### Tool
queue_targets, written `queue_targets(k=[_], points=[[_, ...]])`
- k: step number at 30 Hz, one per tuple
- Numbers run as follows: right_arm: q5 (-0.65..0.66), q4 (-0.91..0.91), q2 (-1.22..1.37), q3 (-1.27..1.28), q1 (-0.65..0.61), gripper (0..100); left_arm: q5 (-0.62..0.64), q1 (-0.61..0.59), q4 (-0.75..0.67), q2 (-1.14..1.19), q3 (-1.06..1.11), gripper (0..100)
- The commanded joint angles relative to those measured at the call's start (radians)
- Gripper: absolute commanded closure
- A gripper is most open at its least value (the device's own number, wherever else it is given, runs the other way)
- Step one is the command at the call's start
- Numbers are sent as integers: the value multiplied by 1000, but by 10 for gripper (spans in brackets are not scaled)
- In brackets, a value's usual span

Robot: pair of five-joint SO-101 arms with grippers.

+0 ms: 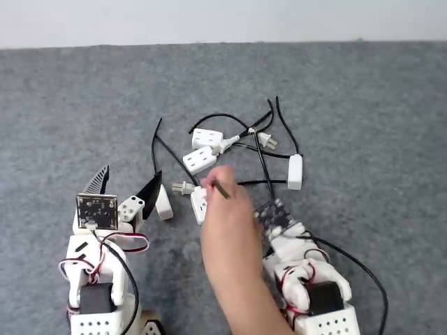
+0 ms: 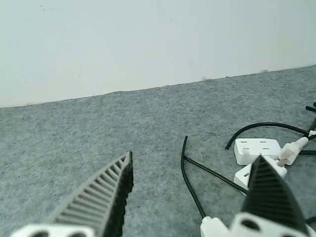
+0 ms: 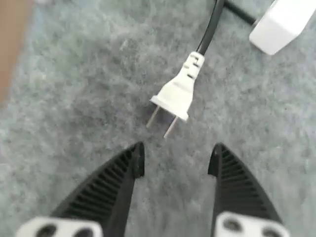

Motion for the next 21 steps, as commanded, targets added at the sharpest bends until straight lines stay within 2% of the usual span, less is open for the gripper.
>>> queue_targets(k=[1,9,16,21], points=[[-3,7,21,9,-64,775,-11,2,-31,-11,-13,651],[-5,7,19,9,-65,775,-9,9,-26,-9,-13,652],[-6,7,19,9,-67,775,-72,143,37,-9,-10,652],[-8,7,19,9,-67,775,-72,163,46,-8,-12,652]])
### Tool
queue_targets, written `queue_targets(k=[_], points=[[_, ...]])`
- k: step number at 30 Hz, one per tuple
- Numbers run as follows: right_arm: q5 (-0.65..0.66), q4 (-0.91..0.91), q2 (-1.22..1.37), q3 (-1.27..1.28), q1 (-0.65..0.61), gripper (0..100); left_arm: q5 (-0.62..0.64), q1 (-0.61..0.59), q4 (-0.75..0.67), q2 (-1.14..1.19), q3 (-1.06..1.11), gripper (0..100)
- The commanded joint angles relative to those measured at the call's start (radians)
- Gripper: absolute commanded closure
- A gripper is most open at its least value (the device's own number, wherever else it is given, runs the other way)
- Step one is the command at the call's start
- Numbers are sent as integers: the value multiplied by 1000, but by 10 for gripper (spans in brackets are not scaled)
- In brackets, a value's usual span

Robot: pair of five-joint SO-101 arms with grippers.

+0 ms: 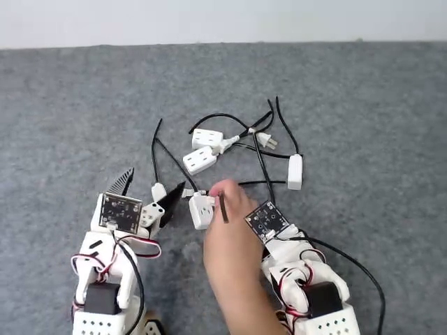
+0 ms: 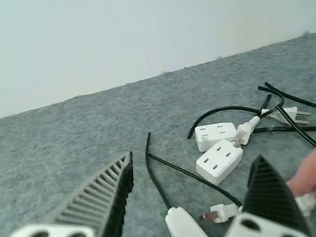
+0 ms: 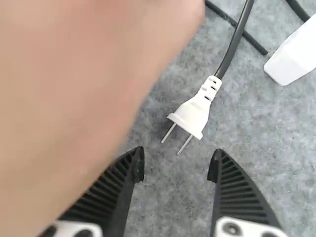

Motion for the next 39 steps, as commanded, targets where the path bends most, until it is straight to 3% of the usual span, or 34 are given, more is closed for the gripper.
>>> queue_targets(k=[1,39], points=[[-12,7,25,9,-8,775,-15,15,8,-8,-12,652],[-12,7,25,9,-2,775,-15,8,21,-9,-22,652]])
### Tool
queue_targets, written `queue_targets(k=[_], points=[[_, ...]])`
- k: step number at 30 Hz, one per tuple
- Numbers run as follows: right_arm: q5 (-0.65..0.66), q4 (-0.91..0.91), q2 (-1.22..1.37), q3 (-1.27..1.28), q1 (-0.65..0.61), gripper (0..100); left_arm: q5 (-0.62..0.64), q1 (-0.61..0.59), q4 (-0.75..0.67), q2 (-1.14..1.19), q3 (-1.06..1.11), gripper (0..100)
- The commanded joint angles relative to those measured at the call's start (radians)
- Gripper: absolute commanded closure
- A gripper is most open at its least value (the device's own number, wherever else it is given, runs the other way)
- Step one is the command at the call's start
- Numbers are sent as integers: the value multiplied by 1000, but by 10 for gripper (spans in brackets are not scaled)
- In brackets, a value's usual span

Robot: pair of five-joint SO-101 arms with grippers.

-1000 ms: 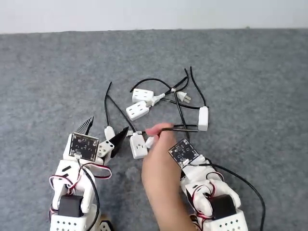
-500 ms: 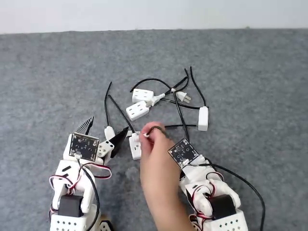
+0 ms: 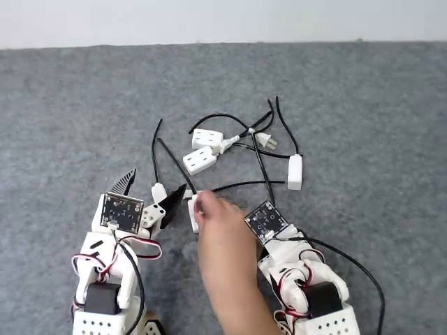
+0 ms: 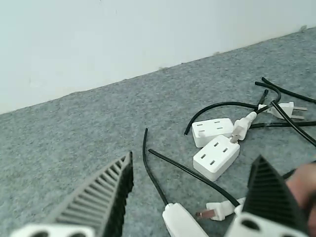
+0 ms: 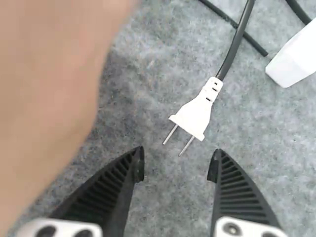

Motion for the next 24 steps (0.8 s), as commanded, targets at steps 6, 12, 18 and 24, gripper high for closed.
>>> queue_targets(k=[6,12,18,24], points=[[-5,5,28,9,10,775,-15,3,3,-9,-22,652],[-9,5,28,9,10,775,-15,5,3,-11,-22,652],[-8,7,28,9,10,775,-17,-2,-8,-11,-22,652],[-8,7,28,9,8,775,-15,-2,-12,-11,-19,652]])
